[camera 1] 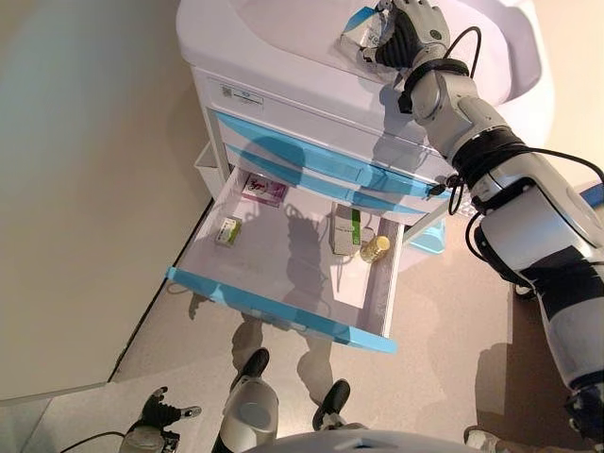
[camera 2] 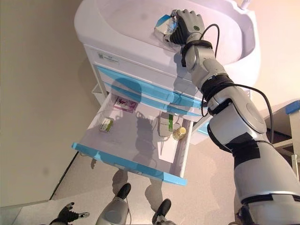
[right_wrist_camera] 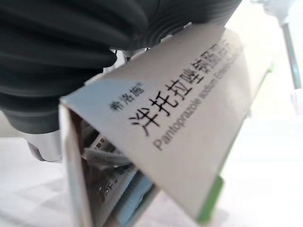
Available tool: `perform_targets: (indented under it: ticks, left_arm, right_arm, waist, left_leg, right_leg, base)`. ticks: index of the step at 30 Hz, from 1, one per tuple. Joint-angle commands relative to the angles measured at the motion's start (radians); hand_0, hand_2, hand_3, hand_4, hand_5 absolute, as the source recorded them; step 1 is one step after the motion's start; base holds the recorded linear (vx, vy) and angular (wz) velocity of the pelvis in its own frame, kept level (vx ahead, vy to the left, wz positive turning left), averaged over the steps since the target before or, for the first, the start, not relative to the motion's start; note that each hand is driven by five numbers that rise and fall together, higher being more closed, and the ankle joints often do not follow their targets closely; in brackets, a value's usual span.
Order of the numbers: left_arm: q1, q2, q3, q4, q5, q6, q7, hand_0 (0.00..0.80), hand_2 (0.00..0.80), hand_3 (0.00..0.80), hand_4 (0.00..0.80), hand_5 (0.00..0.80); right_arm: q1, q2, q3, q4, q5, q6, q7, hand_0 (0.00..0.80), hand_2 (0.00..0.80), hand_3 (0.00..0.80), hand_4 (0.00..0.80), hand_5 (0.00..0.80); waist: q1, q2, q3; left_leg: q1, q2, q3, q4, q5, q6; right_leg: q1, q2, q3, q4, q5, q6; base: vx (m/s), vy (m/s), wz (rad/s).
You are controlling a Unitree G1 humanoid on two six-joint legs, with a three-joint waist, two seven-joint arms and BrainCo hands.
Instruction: Open the drawer and pick up the medicine
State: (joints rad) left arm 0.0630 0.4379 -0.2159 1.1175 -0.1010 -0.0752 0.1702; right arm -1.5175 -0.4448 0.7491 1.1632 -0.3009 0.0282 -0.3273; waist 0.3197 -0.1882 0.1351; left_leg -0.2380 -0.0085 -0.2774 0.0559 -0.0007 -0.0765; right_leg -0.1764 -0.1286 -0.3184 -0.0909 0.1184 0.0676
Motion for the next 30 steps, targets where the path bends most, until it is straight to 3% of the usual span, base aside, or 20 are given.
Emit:
perform_targets:
  ticks: [1,7,8,9,10,30]
  left_arm:
    - [-0.047,0.004,-0.030,0.039,-0.026,-0.002,0.024,0.000,0.000,0.000,0.000,0.000]
    - [-0.053,0.001,-0.034,0.035,-0.032,0.000,0.027,0.000,0.000,0.000,0.000,0.000]
    - [-0.054,-0.002,-0.036,0.033,-0.034,0.001,0.030,0.000,0.000,0.000,0.000,0.000]
    - [-0.056,-0.003,-0.037,0.033,-0.034,0.000,0.029,0.000,0.000,0.000,0.000,0.000]
    - [-0.058,-0.004,-0.039,0.033,-0.036,0.000,0.029,0.000,0.000,0.000,0.000,0.000]
    - [-0.053,-0.012,-0.042,0.030,-0.034,0.003,0.031,0.000,0.000,0.000,0.000,0.000]
  right_arm:
    - [-0.093,-0.016,0.021,0.087,0.048,0.024,-0.026,0.800,0.800,0.800,0.800,0.800]
    - [-0.098,-0.016,0.011,0.102,0.063,0.030,-0.029,0.800,0.800,0.800,0.800,0.800]
    - [-0.099,-0.013,0.009,0.105,0.064,0.034,-0.030,0.646,0.646,0.646,0.646,0.646]
    - [-0.099,-0.011,0.012,0.109,0.061,0.037,-0.027,0.154,0.154,0.154,0.154,0.154]
    - [-0.101,-0.010,0.013,0.112,0.060,0.037,-0.026,0.000,0.000,0.000,0.000,0.000]
    - [-0.100,0.030,0.005,0.115,0.066,0.035,-0.017,0.000,0.000,0.000,0.000,0.000]
  waist:
    - [-0.008,0.015,0.016]
    - [-0.012,0.021,0.022]
    - [-0.013,0.025,0.022]
    - [-0.014,0.026,0.023]
    - [-0.015,0.027,0.023]
    - [-0.034,0.031,0.017]
  left_leg:
    - [-0.021,-0.069,0.000,-0.093,0.100,0.054]
    - [-0.030,-0.072,0.001,-0.091,0.102,0.056]
    - [-0.030,-0.071,0.002,-0.092,0.102,0.057]
    - [-0.031,-0.071,0.002,-0.093,0.103,0.057]
    - [-0.032,-0.071,0.001,-0.093,0.103,0.057]
    - [-0.026,-0.067,0.003,-0.099,0.103,0.057]
  right_leg:
    - [0.039,-0.029,-0.011,0.034,-0.005,0.096]
    - [0.030,-0.030,-0.008,0.035,-0.004,0.095]
    - [0.028,-0.030,-0.007,0.035,-0.004,0.094]
    - [0.027,-0.030,-0.007,0.035,-0.004,0.094]
    - [0.026,-0.030,-0.006,0.035,-0.004,0.094]
    - [0.021,-0.030,0.005,0.037,-0.003,0.091]
  base:
    - [0.000,0.000,0.00]
    - [0.000,0.000,0.00]
    - [0.000,0.000,0.00]
    - [0.000,0.000,0.00]
    - [0.000,0.000,0.00]
    - [0.000,0.000,0.00]
